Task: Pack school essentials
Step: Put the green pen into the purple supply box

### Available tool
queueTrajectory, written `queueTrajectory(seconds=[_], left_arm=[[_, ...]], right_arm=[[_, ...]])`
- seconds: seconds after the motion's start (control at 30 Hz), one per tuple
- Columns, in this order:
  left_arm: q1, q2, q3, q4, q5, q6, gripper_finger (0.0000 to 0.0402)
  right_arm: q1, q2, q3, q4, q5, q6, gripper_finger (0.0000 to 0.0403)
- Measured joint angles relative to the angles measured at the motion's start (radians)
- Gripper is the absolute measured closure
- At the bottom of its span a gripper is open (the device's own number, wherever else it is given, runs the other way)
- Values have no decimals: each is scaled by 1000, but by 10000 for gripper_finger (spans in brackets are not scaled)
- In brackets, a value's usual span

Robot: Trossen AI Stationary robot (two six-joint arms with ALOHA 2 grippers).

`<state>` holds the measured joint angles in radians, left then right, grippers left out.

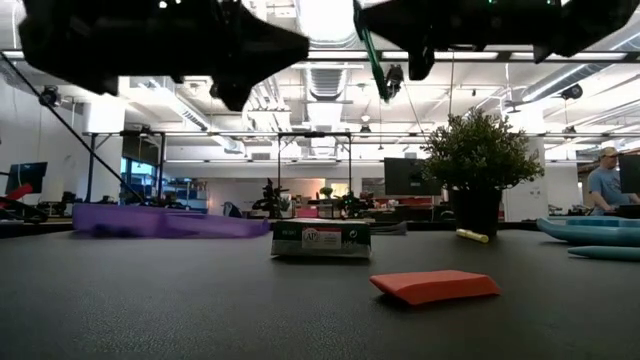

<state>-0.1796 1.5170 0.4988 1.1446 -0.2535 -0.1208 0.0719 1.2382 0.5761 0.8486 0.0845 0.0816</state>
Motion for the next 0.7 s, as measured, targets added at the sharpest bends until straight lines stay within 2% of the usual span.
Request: queueTrajectory(seconds=[0.13,0.23,0.53,0.7], left_arm=[[0,96,29,154,28,31,351],[3,144,55,199,38,32,337],[4,206,121,199,42,25,217],[13,255,186,203,41,28,187]], right_arm=[[4,17,-9,52,-41,20,380],[10,27,-4,61,-44,25,380],[23,35,9,82,-62,30,380],[23,35,9,89,-61,30,380]])
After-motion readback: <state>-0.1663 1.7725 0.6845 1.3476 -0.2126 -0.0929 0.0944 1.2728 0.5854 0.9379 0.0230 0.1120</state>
